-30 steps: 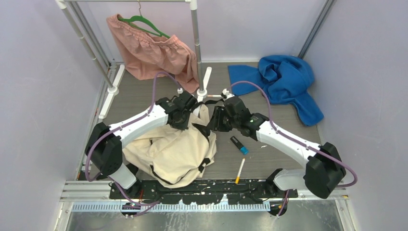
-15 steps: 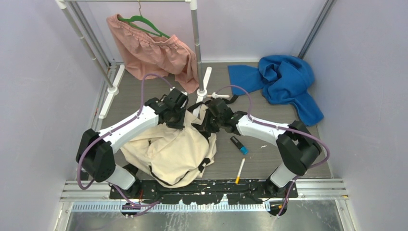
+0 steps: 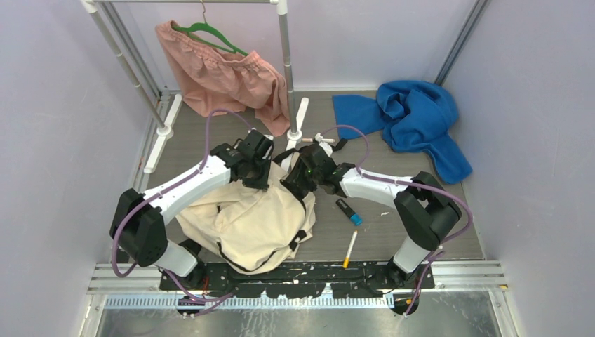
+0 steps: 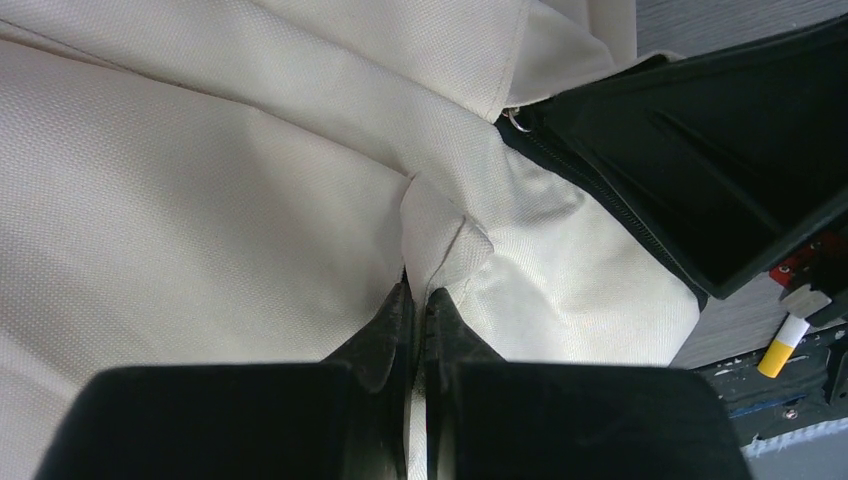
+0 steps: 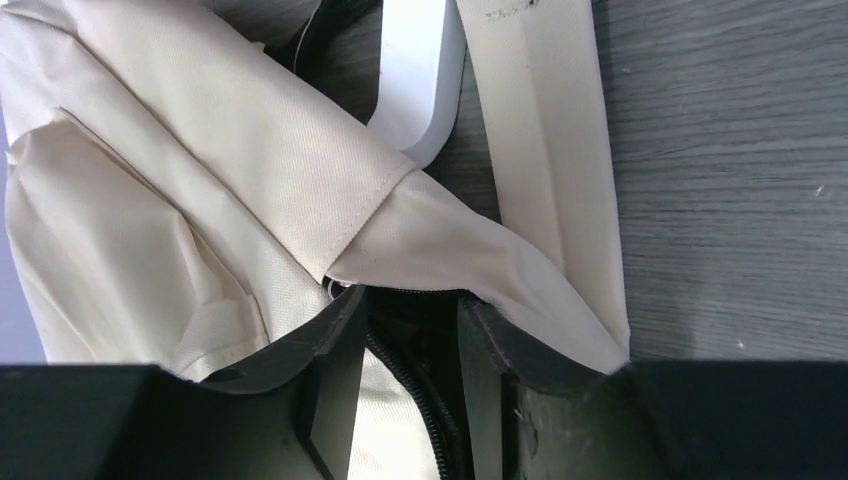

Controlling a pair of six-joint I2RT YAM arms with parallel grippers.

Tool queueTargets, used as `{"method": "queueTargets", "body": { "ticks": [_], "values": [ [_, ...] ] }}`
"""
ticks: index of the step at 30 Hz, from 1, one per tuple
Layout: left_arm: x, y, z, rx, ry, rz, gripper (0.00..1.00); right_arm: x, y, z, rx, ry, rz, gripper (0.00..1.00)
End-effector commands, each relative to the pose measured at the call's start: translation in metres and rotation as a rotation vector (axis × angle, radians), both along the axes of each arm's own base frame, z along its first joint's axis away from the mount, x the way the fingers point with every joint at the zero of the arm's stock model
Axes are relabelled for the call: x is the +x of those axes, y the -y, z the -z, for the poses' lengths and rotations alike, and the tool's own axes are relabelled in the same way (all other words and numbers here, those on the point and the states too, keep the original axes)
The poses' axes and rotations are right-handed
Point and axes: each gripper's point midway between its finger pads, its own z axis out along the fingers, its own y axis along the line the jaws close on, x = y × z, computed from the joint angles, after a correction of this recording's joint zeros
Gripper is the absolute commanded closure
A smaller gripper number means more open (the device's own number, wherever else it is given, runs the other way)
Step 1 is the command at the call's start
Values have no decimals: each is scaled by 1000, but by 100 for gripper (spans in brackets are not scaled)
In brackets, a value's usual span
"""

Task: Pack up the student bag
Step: Zip the student bag at the center of the board.

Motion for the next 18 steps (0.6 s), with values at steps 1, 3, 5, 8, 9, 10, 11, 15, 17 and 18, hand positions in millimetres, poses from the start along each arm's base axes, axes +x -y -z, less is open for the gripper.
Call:
{"method": "queueTargets", "body": {
  "ticks": [1, 3, 5, 8, 9, 10, 11, 15, 17, 18],
  "values": [
    [-5, -7, -10, -7, 17, 17, 100, 33, 0, -21, 26, 89, 81, 55],
    [-5, -6, -10, -7, 19, 19, 100, 36, -4, -21, 32, 90, 64, 55],
    [-4, -6, -11, -10, 22, 21, 100, 36, -10, -21, 51, 85, 35, 55],
    [-4, -4, -11, -17, 21, 23, 100, 29, -29, -22, 113, 66, -53, 55],
    [-4, -4, -11, -17, 21, 26, 100, 27, -33, -21, 134, 59, -69, 55],
    [-3, -4, -11, -17, 20, 24, 100, 25, -37, -20, 154, 53, -83, 54],
    [-3, -4, -10, -15, 18, 24, 100, 21, -40, -20, 179, 44, -98, 54],
    [-3, -3, -11, -23, 23, 26, 100, 6, -52, -17, 278, 14, -164, 46],
    [-2, -2, -12, -24, 24, 30, 100, 2, -56, -14, 298, -8, -180, 43],
    [-2, -1, -12, -25, 24, 30, 100, 1, -57, -11, 299, -21, -182, 42]
  ]
}}
